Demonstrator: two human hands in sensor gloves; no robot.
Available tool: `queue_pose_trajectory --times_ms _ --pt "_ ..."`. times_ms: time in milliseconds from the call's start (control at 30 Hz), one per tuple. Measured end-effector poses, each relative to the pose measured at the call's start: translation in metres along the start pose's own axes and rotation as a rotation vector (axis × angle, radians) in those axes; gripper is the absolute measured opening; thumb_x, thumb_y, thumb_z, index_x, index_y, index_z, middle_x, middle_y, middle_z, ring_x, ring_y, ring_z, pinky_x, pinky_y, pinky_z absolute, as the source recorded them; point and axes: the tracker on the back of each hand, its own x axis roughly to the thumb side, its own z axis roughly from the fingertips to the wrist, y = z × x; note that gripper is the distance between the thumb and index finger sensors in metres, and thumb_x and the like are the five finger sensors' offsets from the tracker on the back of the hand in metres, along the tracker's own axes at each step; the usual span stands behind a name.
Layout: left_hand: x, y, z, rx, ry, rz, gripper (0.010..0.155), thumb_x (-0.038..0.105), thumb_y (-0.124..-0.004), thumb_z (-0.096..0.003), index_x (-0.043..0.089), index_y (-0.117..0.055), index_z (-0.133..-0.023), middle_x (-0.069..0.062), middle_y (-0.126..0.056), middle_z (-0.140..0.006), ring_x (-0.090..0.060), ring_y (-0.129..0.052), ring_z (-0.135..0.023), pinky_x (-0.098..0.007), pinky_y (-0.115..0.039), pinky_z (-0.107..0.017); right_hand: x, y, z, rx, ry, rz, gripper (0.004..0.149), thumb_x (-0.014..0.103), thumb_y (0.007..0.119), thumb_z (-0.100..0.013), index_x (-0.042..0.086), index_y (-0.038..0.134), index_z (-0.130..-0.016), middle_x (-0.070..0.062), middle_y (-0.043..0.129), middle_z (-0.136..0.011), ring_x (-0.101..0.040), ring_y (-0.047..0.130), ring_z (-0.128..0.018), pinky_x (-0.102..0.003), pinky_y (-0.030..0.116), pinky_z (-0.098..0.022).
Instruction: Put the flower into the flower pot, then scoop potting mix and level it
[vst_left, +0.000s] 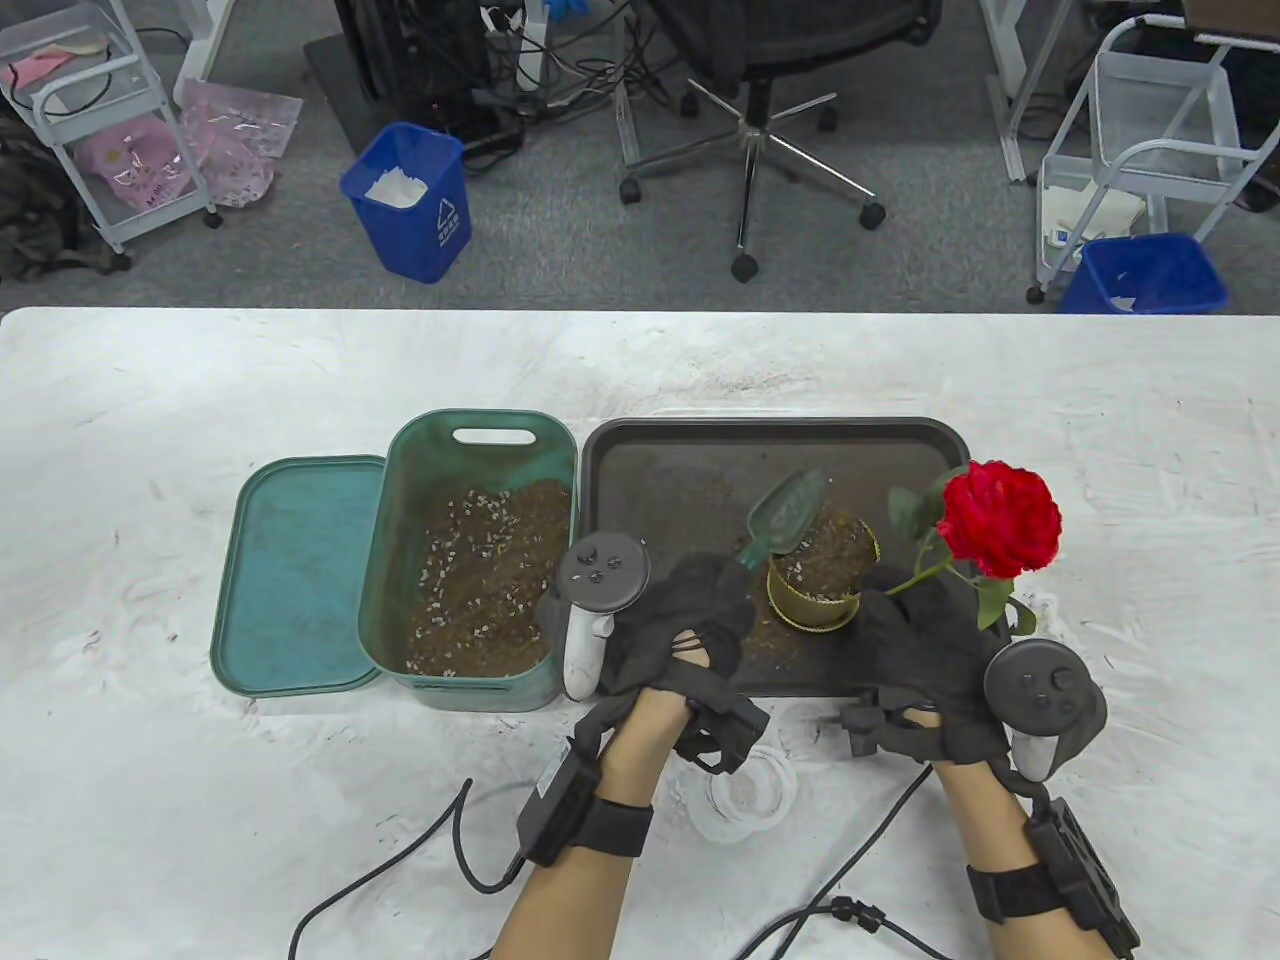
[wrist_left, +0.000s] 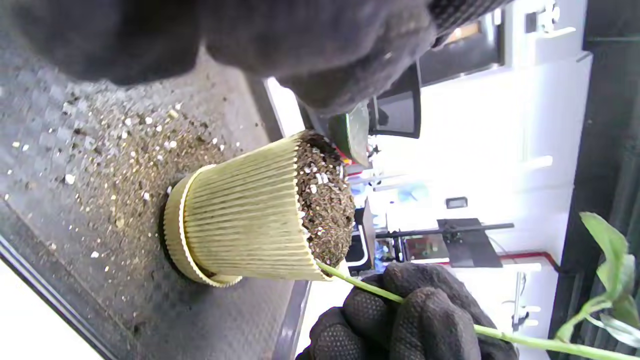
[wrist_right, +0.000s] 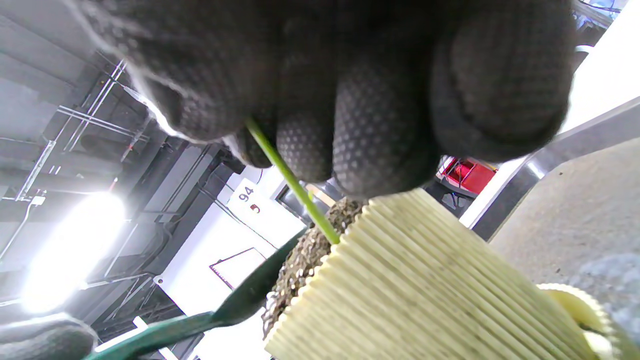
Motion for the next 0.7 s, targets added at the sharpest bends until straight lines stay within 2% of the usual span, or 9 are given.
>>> queue_pose_trajectory --times_ms 67,167,367,500,600,700 --pt "0.0 -0.001 0.0 0.02 0.027 -0.045 0.055 0.046 -0.067 -0.0478 0.008 -0.073 -0.086 0.008 -0.096 -0.044 0.0 -0.094 0.001 -0.025 -0.092 -0.01 0.0 0.0 0.0 0.0 0.001 0.0 0.038 0.032 0.086 -0.035 0.018 0.091 -0.07 -0.013 0.101 -0.064 -0.034 0.105 -0.039 -0.05 0.093 -0.027" --pt "0.006 -0.001 0.002 0.046 -0.003 -0.153 0.055 0.047 -0.067 -0.0471 0.008 -0.075 -0.086 0.009 -0.096 -0.041 0.0 -0.094 0.003 -0.025 -0.092 -0.008 0.0 0.0 0.0 0.0 -0.001 0.0 0.038 0.032 0.086 -0.035 0.018 0.091 -0.07 -0.013 0.101 -0.064 -0.034 0.105 -0.039 -0.05 0.093 -0.027" --pt "0.004 -0.003 0.002 0.019 -0.067 -0.061 0.054 0.049 -0.066 -0.0491 0.01 -0.074 -0.087 0.012 -0.096 -0.042 0.002 -0.094 -0.001 -0.023 -0.093 -0.011 0.0 0.0 0.0 -0.001 0.0 0.002 0.038 0.032 0.086 -0.035 0.018 0.091 -0.07 -0.013 0.101 -0.064 -0.034 0.105 -0.039 -0.05 0.093 -0.027" --pt "0.005 -0.005 0.002 0.073 -0.027 -0.206 0.054 0.049 -0.068 -0.0469 0.012 -0.079 -0.084 0.012 -0.097 -0.036 0.002 -0.093 0.005 -0.024 -0.092 -0.006 0.0 0.0 0.0 0.0 0.001 0.0 0.038 0.032 0.086 -0.036 0.018 0.091 -0.07 -0.013 0.101 -0.063 -0.034 0.105 -0.039 -0.05 0.093 -0.027" --pt "0.011 -0.005 0.004 0.082 -0.058 -0.28 0.055 0.049 -0.068 -0.0468 0.012 -0.08 -0.085 0.013 -0.097 -0.035 0.002 -0.094 0.005 -0.024 -0.093 -0.006 0.0 0.0 0.0 0.0 -0.001 0.001 0.038 0.032 0.086 -0.035 0.018 0.091 -0.07 -0.013 0.101 -0.064 -0.034 0.105 -0.039 -0.05 0.093 -0.027" --pt "0.008 -0.007 0.004 0.047 -0.081 -0.161 0.054 0.049 -0.067 -0.0481 0.01 -0.077 -0.085 0.013 -0.096 -0.038 0.002 -0.095 0.002 -0.023 -0.093 -0.009 0.0 0.0 0.0 0.0 -0.002 0.002 0.038 0.032 0.086 -0.035 0.018 0.091 -0.07 -0.013 0.101 -0.063 -0.034 0.105 -0.039 -0.05 0.093 -0.027"
